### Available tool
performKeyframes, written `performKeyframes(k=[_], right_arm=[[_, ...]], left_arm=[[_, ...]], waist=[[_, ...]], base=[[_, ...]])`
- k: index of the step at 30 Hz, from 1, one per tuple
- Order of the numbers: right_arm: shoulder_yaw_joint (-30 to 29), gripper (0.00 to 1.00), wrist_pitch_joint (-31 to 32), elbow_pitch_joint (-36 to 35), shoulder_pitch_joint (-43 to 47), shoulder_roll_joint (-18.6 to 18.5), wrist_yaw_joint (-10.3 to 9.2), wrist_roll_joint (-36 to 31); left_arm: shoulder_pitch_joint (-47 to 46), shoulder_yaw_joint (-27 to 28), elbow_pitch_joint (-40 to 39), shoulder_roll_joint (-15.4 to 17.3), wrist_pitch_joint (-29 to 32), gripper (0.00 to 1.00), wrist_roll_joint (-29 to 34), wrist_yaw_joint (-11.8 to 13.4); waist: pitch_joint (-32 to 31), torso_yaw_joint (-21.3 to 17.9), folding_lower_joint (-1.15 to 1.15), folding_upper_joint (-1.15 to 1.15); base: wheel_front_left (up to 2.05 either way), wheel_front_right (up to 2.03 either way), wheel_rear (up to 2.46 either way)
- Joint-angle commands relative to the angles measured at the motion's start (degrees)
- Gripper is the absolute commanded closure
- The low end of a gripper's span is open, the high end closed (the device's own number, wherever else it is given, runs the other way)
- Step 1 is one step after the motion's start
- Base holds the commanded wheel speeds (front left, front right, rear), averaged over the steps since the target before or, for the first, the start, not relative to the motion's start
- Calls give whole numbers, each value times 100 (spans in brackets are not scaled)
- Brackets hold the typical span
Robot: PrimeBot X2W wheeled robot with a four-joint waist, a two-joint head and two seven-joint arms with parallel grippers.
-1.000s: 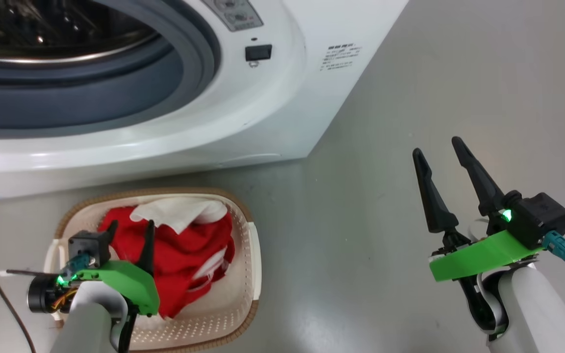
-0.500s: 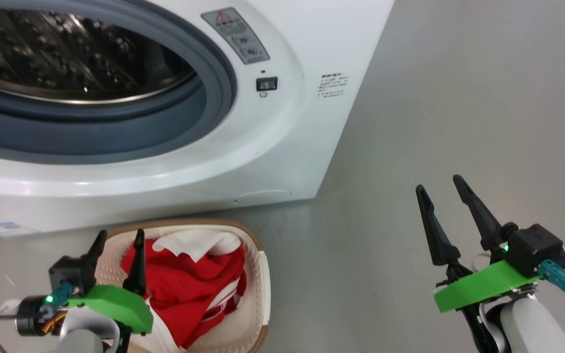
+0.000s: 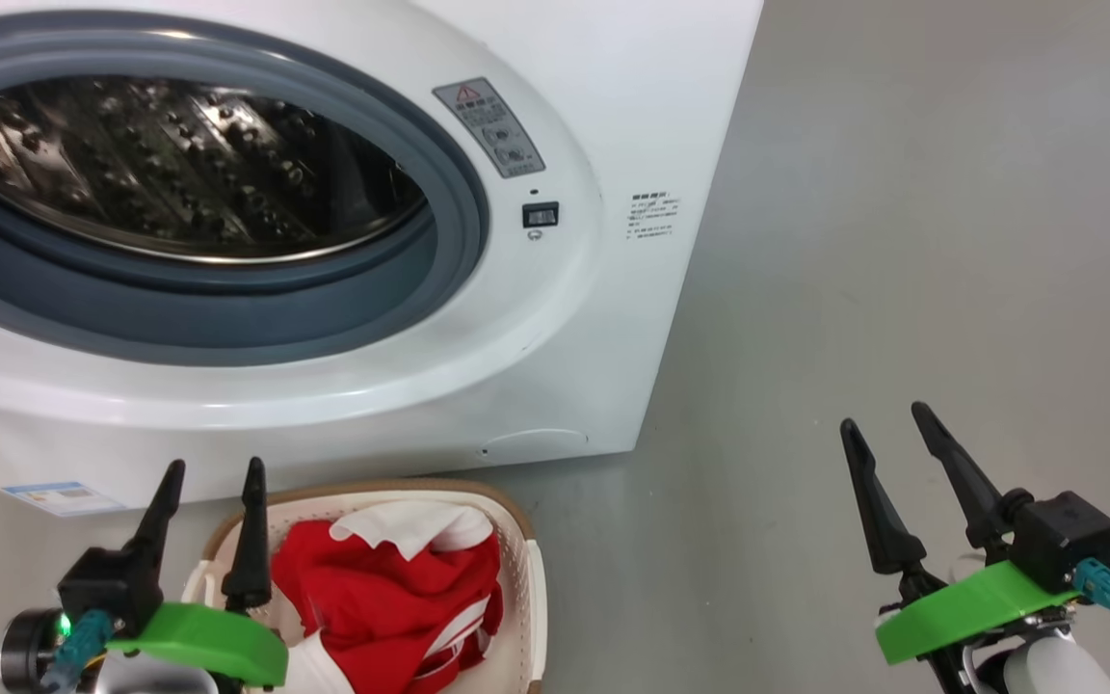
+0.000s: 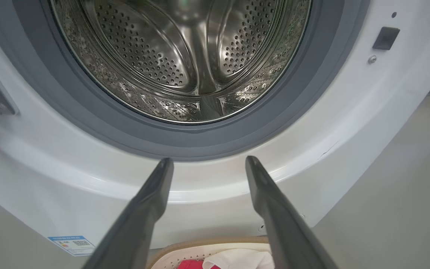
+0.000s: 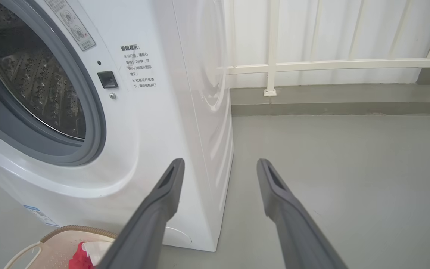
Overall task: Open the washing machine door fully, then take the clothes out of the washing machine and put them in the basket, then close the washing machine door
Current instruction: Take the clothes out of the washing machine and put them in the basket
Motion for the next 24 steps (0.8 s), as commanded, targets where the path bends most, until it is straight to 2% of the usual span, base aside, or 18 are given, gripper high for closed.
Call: performKeyframes(k=[1, 12, 24], right_arm=[[70, 0, -36, -133, 72, -85, 36, 32], [-26, 0, -36, -139, 335, -103, 36, 27], [-128, 0, -36, -175, 550, -114, 36, 17]], left_arm=[[129, 224, -294, 65, -28, 0, 8, -28], [751, 372, -1278, 33, -28, 0, -181, -37], [1273, 382, -1842, 27, -28, 0, -331, 13]], waist=[[-133, 42, 0, 0], [-457, 20, 0, 0], [-628, 13, 0, 0]], base=[[0, 0, 0], [0, 0, 0], [0, 0, 0]])
